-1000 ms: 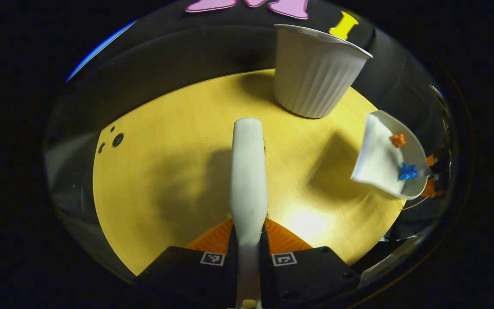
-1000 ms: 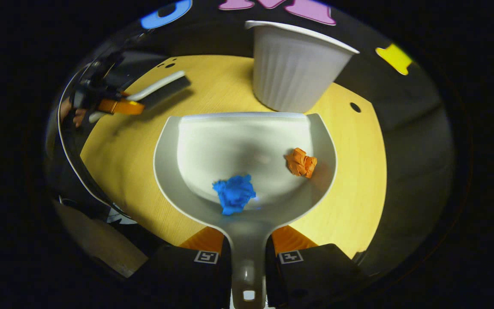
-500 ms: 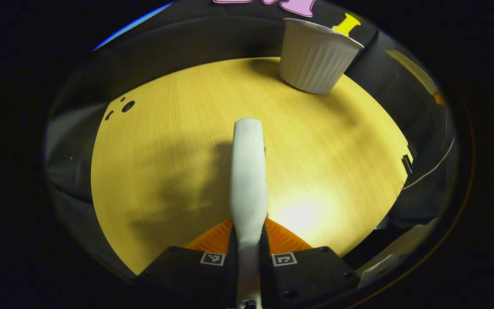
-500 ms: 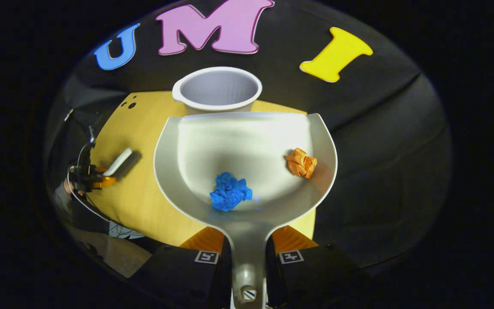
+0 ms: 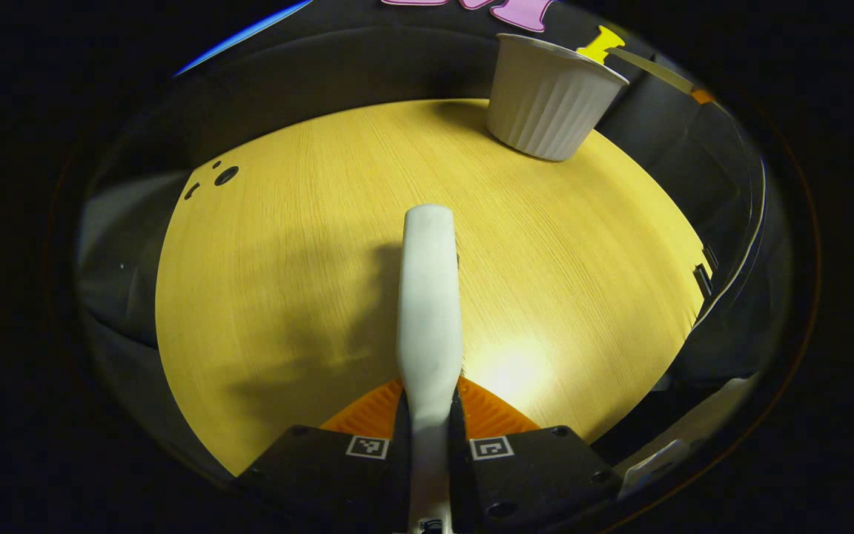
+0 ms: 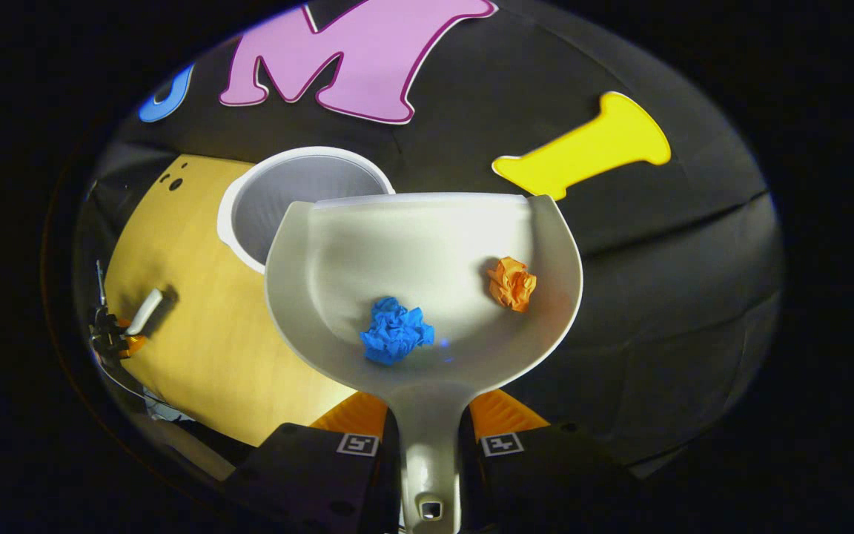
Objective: Pick up the small broom and dustpan from the desktop, sweep the trash into the dustpan with the broom, and then empty the trash into the garbage bin.
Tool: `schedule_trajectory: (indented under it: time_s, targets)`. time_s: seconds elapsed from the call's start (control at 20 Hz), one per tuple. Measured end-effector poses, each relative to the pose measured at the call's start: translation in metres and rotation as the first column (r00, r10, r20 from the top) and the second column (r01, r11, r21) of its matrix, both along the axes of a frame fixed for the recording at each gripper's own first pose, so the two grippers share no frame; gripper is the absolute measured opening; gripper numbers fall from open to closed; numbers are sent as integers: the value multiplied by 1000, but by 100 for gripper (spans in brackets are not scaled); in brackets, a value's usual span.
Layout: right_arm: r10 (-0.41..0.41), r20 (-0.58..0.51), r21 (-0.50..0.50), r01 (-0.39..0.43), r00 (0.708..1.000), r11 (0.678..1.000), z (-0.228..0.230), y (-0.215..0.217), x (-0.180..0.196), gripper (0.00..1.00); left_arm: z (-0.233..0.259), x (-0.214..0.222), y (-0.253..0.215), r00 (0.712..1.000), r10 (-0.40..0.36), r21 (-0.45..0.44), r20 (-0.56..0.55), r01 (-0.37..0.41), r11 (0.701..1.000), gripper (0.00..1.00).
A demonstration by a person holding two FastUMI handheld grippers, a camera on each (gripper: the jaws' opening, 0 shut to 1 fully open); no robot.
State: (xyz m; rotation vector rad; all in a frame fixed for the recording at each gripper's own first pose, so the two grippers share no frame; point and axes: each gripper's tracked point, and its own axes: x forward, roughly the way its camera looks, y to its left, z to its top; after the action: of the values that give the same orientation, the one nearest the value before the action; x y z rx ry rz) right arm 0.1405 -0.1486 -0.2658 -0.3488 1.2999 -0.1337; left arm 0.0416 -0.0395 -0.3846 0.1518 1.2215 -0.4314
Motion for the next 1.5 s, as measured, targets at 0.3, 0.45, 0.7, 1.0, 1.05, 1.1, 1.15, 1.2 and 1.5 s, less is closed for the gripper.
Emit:
schedule_trajectory:
  time_s: [0.3, 0.45, 0.7, 1.0, 1.05, 1.1, 1.15, 1.2, 1.5]
  targets:
    - [139, -222, -79, -160, 965, 984, -21, 8, 28, 35, 1, -4, -3, 998, 56, -15, -13, -57, 998, 25]
    - [197, -305, -116, -241, 932, 963, -21, 8, 43, 35, 1, -5, -2, 997, 77, -12, -23, -77, 997, 25]
    - [230, -373, -123, -294, 899, 948, -21, 12, 60, 35, 0, -6, -4, 994, 105, -16, -30, -105, 994, 25]
    - [247, -333, -145, -308, 910, 940, -23, 9, 65, 35, -1, -5, -2, 994, 103, -10, -22, -103, 995, 25]
    - [245, -305, -143, -298, 920, 944, -22, 10, 67, 35, -1, -5, -1, 995, 103, -6, -20, -103, 995, 25]
    - [240, -274, -132, -284, 931, 950, -17, 11, 66, 35, -1, -5, -1, 995, 101, -4, -19, -101, 995, 25]
    - [233, -245, -116, -267, 941, 957, -11, 11, 63, 35, -1, -5, 0, 995, 100, 0, -17, -100, 995, 25]
    - [232, -218, -94, -257, 948, 962, -2, 12, 58, 35, -1, -5, 1, 995, 100, 5, -14, -100, 995, 25]
    - [259, -27, 46, -257, 966, 965, 58, 41, 8, 35, 0, -5, 1, 995, 98, 18, -1, -98, 995, 25]
